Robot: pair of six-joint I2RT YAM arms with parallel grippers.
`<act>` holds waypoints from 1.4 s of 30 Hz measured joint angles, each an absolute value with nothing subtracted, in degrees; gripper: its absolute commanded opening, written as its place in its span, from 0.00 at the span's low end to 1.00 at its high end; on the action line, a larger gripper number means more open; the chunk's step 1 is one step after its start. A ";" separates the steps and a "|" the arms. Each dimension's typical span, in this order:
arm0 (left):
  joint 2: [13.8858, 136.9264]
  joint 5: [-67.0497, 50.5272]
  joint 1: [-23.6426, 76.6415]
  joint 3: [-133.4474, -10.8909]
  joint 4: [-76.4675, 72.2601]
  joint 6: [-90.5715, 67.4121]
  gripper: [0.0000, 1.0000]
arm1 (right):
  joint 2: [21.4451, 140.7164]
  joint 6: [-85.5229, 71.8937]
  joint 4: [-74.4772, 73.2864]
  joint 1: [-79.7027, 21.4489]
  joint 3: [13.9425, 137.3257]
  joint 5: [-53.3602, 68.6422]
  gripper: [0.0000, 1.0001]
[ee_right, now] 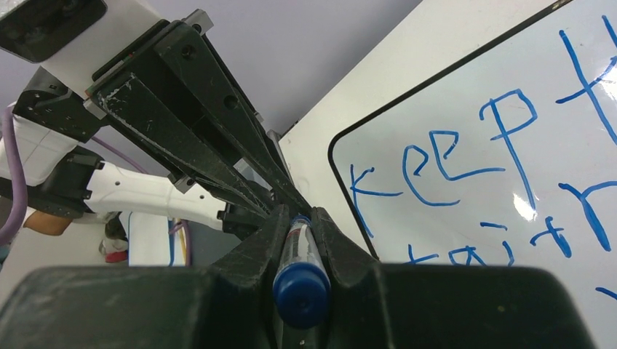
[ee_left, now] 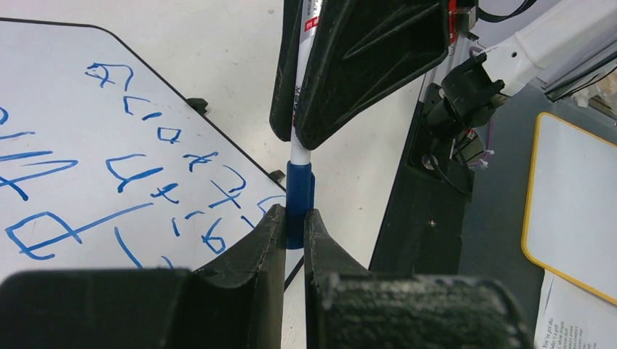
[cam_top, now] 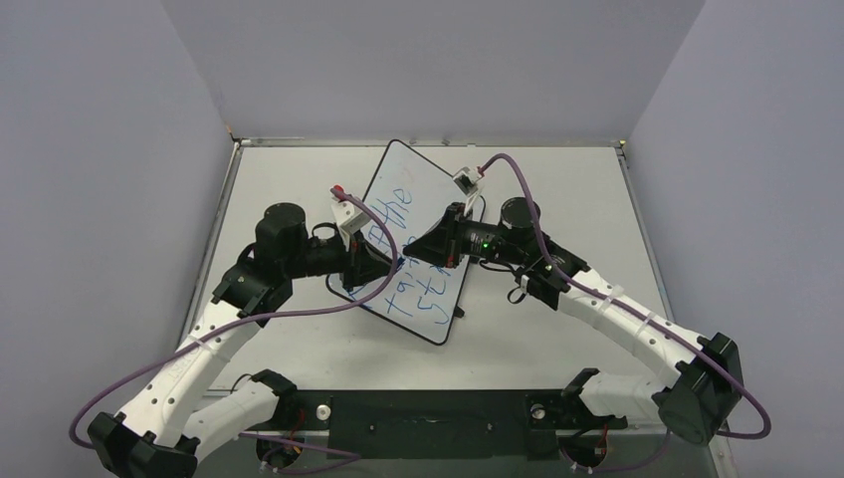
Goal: Write a sentence on the whiteboard
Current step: Insert the whiteboard marker without the cap into the pen cap.
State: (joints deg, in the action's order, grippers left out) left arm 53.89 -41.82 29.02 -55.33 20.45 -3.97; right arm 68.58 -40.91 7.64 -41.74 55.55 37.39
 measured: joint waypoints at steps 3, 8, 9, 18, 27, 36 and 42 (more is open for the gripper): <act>53.56 -41.82 28.82 -54.83 20.99 -3.97 0.00 | 69.47 -40.42 6.92 -42.52 56.03 37.17 0.00; 53.30 -41.58 28.67 -54.39 21.91 -3.92 0.00 | 70.85 -40.27 6.81 -43.81 56.27 36.49 0.00; 53.19 -41.41 28.62 -54.24 22.06 -3.95 0.00 | 71.11 -40.29 6.83 -44.03 56.31 36.21 0.00; 51.48 -38.79 28.01 -53.23 24.60 -4.23 0.00 | 73.84 -41.85 9.43 -46.61 56.49 32.64 0.00; 49.95 -34.13 27.55 -52.60 27.68 -4.75 0.00 | 77.82 -45.10 13.61 -49.08 56.55 28.27 0.00; 47.59 -31.83 26.44 -51.46 27.92 -6.17 0.00 | 79.00 -47.09 15.66 -50.74 56.55 24.77 0.00; 45.39 -30.50 24.99 -49.82 27.73 -7.33 0.00 | 80.51 -48.18 17.74 -52.66 56.55 20.99 0.00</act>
